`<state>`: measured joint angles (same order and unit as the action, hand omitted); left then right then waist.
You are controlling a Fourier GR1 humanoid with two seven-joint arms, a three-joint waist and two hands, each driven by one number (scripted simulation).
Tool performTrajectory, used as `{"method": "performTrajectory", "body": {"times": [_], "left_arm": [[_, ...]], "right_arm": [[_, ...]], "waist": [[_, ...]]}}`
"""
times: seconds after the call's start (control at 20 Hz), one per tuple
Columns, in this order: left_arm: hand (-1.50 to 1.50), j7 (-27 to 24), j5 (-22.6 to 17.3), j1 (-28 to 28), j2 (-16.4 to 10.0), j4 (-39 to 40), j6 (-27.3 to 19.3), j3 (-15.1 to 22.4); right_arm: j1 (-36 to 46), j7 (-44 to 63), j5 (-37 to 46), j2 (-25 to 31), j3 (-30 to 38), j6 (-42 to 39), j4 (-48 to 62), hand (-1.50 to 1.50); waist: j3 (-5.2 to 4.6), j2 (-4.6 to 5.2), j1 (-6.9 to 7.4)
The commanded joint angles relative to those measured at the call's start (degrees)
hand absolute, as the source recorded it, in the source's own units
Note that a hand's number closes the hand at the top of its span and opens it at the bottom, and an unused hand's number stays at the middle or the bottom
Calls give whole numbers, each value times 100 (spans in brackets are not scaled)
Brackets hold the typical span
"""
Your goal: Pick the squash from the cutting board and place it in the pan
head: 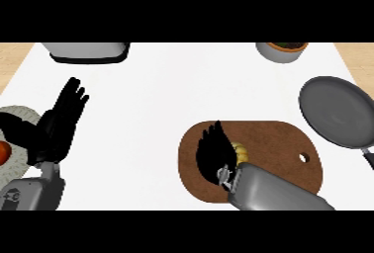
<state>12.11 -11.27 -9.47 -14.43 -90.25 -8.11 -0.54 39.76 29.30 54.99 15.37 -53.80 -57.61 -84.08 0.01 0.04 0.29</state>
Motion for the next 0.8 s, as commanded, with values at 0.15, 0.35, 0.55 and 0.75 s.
{"method": "performTrajectory", "body": {"times": [0.15,0.35,0.55,0.75], "left_arm": [[0,154,149,-245,98,118,-25,-122],[0,-85,153,193,134,-22,170,-135],[0,306,109,33,122,-287,183,-189],[0,57,231,46,195,-92,169,-217]], "right_arm": [[-245,-520,626,-50,124,439,281,-150],[-195,-980,868,-145,281,831,856,-150],[-239,-1198,1152,-374,399,982,1398,-150],[-209,-1758,1315,-388,190,1271,1558,150]], "waist": [[0,-4,-20],[-1,-3,3],[0,-1,6],[-1,3,13]]}}
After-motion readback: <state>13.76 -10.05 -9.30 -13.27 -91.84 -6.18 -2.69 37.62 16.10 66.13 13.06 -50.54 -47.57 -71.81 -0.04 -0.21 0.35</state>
